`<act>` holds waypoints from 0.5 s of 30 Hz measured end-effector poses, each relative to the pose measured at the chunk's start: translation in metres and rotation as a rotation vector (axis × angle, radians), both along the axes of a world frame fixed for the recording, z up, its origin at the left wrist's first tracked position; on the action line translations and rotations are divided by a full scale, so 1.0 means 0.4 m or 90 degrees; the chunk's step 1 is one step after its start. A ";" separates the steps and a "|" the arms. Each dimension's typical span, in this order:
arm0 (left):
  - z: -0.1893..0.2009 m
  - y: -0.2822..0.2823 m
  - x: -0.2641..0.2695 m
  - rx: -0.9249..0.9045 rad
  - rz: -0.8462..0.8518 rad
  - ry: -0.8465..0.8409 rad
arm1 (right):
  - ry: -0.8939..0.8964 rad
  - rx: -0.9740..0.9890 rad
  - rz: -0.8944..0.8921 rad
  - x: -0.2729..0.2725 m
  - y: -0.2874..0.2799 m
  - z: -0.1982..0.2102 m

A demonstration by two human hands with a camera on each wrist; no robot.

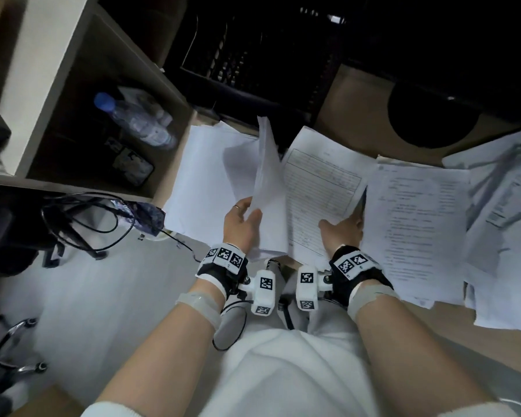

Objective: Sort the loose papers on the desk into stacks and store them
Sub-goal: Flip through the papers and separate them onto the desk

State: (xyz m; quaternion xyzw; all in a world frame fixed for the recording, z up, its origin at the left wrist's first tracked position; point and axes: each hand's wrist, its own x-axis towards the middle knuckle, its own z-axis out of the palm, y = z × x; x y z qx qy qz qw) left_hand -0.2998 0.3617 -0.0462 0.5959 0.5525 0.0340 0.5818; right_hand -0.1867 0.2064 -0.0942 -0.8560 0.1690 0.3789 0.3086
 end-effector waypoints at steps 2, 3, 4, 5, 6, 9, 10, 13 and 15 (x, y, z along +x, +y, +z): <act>-0.006 -0.009 0.002 -0.009 0.018 0.004 | -0.018 0.018 0.009 0.001 -0.014 0.001; -0.011 -0.009 -0.001 -0.012 0.021 0.009 | -0.025 0.024 0.008 0.002 -0.018 0.002; -0.013 -0.007 -0.004 -0.014 0.022 0.015 | -0.026 0.026 0.006 0.003 -0.019 0.004; -0.014 -0.003 -0.008 -0.014 0.025 0.020 | -0.022 0.027 0.004 0.005 -0.017 0.007; -0.011 0.003 -0.010 -0.009 0.028 0.025 | -0.014 0.026 0.003 0.007 -0.013 0.010; -0.003 0.029 -0.017 0.009 0.045 0.029 | 0.003 0.027 -0.016 0.018 0.007 0.030; 0.003 0.037 -0.020 0.015 0.053 0.025 | -0.003 0.021 -0.022 0.022 0.017 0.040; 0.014 0.062 -0.024 0.025 0.089 0.006 | -0.039 -0.003 0.034 0.036 0.051 0.075; 0.036 0.074 -0.017 0.019 0.119 -0.018 | -0.030 0.019 0.102 0.044 0.080 0.101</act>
